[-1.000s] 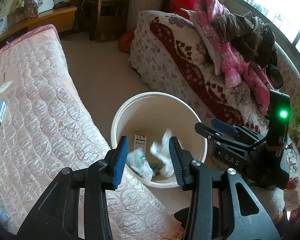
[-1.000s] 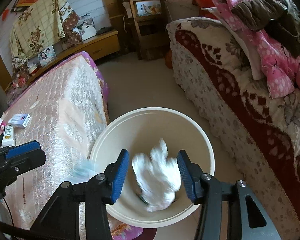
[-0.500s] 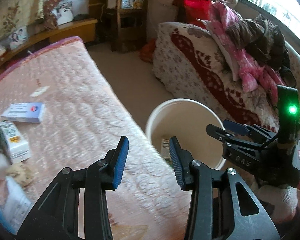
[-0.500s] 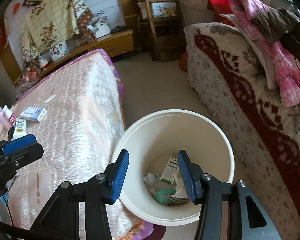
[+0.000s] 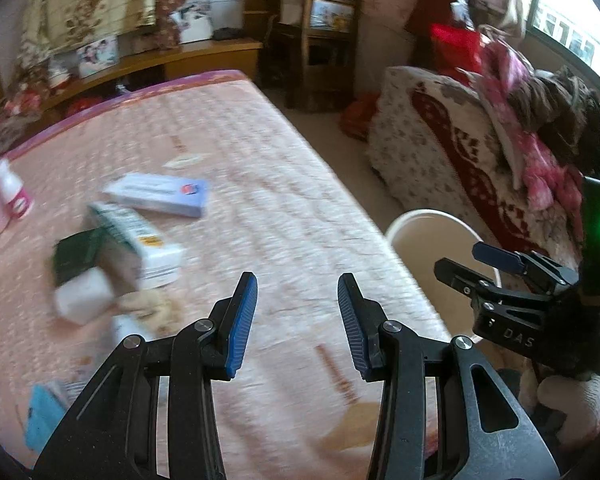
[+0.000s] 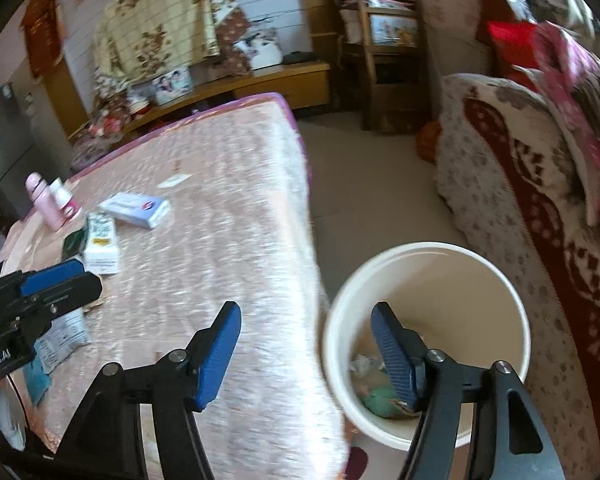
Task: Collect trash
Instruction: 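Grasp the white printed snack packet with the left gripper while the right grasps the beige crumpled paper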
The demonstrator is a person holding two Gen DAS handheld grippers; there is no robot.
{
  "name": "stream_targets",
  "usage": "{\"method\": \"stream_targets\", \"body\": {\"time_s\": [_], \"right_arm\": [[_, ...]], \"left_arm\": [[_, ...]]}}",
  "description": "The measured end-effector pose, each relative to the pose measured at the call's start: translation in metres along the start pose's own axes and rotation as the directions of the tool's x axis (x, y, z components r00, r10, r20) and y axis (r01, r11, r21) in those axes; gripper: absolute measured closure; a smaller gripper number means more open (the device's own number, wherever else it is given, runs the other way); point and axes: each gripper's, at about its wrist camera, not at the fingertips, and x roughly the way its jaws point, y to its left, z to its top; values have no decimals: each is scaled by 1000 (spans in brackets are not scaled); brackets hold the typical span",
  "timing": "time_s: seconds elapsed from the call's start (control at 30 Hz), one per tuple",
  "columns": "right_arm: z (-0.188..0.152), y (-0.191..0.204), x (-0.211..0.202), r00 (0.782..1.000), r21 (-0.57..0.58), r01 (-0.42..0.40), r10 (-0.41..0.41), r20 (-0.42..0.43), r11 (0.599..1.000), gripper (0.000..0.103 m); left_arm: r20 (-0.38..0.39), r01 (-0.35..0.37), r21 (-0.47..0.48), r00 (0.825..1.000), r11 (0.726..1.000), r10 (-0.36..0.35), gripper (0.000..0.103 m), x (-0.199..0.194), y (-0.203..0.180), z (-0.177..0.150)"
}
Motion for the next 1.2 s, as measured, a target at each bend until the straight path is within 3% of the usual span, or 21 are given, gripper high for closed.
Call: {"method": "stream_targets", "body": {"time_s": [0.27,0.53,0.67,0.87,1.0,1.2], "right_arm": [[4,63,15,998,-84,-67,65,-26,994,38],[2,120,36,987,-148,-150,139,-83,978,38],[2,139,48,982,-162,-173,156,-108,972,38],[3,152,54,981,-179,-174,154,-121,968,38],[4,149,56,981,-177,-164,142,-131,970,37],[6,147,63,979,-168,-166,141,-150,972,37]], "left_arm": [[-4,-93,-86,996,992,93,63,-22,79,-14],[-61,-128,-136,991,982,121,63,-38,147,-37],[-129,-43,-87,991,995,31,44,-31,155,-48],[-195,39,4,980,999,-38,44,-7,151,-55],[-256,66,70,966,995,-46,42,16,143,-61],[-275,80,147,961,986,-37,42,21,126,-66]]}}
